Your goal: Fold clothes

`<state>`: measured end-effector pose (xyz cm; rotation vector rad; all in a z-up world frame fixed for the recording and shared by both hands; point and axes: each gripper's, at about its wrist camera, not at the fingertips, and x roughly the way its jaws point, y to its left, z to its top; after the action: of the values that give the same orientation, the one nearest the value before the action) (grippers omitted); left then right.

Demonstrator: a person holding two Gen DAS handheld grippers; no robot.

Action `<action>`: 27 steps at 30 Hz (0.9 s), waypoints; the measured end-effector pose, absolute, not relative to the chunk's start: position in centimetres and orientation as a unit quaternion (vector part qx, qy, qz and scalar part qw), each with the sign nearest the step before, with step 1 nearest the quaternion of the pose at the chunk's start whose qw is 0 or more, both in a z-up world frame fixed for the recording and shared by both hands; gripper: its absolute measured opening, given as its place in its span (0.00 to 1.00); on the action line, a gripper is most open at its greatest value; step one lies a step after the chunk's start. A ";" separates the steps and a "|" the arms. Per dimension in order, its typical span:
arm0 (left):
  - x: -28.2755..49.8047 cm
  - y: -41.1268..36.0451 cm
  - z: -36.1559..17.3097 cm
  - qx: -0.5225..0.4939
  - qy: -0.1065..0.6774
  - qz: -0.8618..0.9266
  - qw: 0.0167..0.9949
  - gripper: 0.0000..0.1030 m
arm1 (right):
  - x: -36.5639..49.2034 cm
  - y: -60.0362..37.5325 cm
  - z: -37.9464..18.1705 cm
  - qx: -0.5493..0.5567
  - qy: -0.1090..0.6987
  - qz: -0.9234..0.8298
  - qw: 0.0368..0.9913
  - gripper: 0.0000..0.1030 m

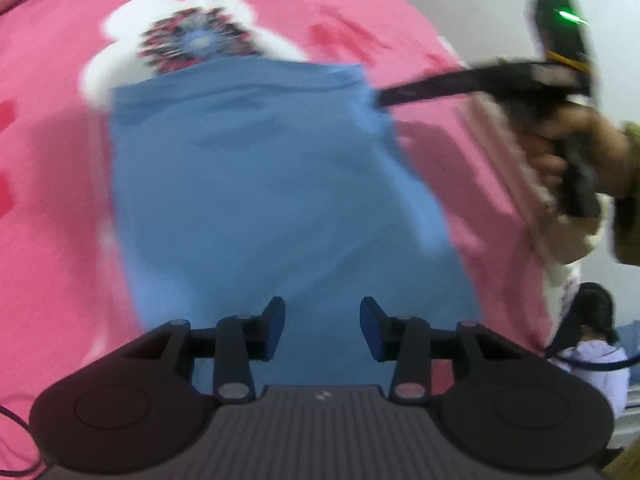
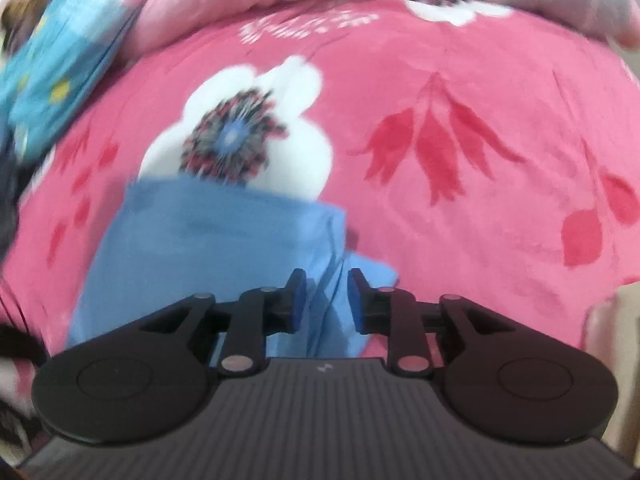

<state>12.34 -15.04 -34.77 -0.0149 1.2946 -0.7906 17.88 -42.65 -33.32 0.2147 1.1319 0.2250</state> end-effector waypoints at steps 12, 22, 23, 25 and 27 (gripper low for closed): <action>8.8 -25.1 -35.6 0.037 0.586 -0.415 0.695 0.40 | 21.1 -44.7 -35.0 0.194 0.558 0.144 0.794 0.28; 7.7 -27.6 -36.2 0.075 0.591 -0.371 0.712 0.38 | 20.6 -45.6 -34.8 0.218 0.553 0.164 0.787 0.28; 7.6 -27.7 -36.1 0.083 0.589 -0.365 0.716 0.33 | 20.5 -45.6 -34.9 0.214 0.551 0.164 0.789 0.28; 7.4 -27.8 -35.9 0.090 0.586 -0.353 0.724 0.27 | 20.3 -45.6 -34.8 0.211 0.541 0.167 0.797 0.28; 7.4 -27.4 -35.9 0.083 0.589 -0.343 0.727 0.20 | 20.3 -45.7 -35.0 0.217 0.538 0.167 0.797 0.25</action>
<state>7.40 -27.45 -35.86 0.1820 1.2990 -0.7560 20.25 -45.71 -34.95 0.4655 1.1544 0.3594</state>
